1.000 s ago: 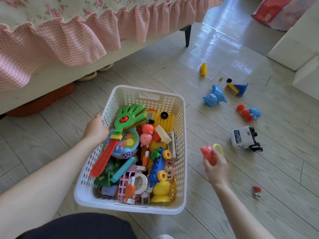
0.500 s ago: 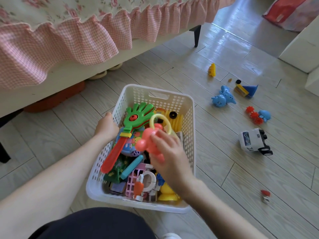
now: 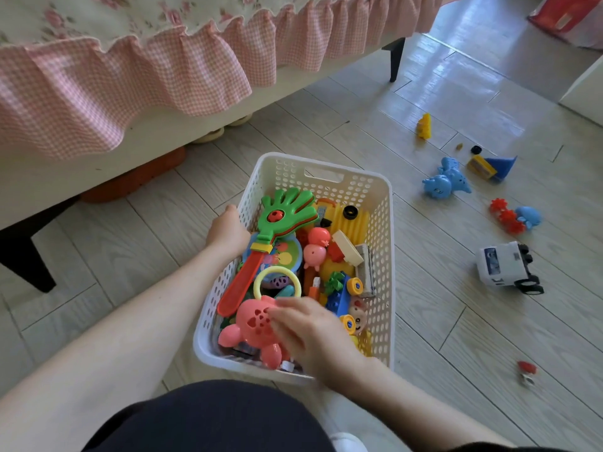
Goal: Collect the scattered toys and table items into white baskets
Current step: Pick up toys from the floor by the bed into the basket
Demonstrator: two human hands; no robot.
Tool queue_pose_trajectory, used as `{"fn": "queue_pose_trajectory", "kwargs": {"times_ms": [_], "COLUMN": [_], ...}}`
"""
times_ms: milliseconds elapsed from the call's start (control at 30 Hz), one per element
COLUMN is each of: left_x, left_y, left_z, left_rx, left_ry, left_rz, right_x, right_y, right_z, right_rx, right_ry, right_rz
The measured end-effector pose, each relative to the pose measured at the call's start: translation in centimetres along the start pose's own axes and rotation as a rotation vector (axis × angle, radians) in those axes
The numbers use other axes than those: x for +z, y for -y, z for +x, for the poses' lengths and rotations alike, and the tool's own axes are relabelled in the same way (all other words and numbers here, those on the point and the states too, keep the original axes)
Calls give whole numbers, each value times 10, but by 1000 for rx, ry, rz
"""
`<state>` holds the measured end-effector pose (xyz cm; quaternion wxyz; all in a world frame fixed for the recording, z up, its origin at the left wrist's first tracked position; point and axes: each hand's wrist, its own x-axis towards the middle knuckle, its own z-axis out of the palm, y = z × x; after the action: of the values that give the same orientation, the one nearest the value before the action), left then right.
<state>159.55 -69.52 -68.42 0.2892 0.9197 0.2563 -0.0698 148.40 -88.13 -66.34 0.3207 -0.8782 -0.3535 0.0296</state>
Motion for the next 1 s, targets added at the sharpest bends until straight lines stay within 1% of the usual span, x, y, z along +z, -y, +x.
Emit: {"fn": "queue_pose_trajectory", "kwargs": {"times_ms": [67,100,167,200,233,300,367,400,500,567,633,733,833,900,1000], "left_x": [0,0,0,-1,-1,-3,-6,-7,-7,-4,6,26,54,73,92], "left_y": [1,0,1,0,-1,-3,-5,-7,-22,-35,-54,-86,-116,-130,-142], "left_z": [0,-1,-1,-1,-1,-3,-5,-6,-7,-8,-12,-20,-33,-41,-45], "left_rx": [-9,-6,-2,1,3,10,31,46,78,81,104,108,105,89,73], "left_ry": [-1,2,6,8,13,27,32,34,35,37,69,90,117,118,82], "left_rz": [-6,-8,-9,-11,-14,-18,-12,-7,-10,-16,-28,-74,-116,-154,-151], "right_x": [-15,-24,-41,-49,-56,-62,-64,-65,-79,-91,-108,-138,-166,-176,-180], "right_y": [-17,-26,-44,-53,-60,-70,-73,-73,-75,-77,-85,-108,-136,-156,-180], "right_z": [2,3,2,1,-3,-12,-17,-19,-18,-19,-31,-48,-62,-70,-78], "right_rx": [95,184,457,605,741,966,1090,1097,1030,1031,1048,1033,1067,1087,1087], "right_ry": [-263,-397,-610,-667,-676,-569,-459,-449,-510,-515,-556,-673,-757,-773,-767], "right_rz": [49,63,131,165,201,333,559,618,533,526,537,535,512,508,513]}}
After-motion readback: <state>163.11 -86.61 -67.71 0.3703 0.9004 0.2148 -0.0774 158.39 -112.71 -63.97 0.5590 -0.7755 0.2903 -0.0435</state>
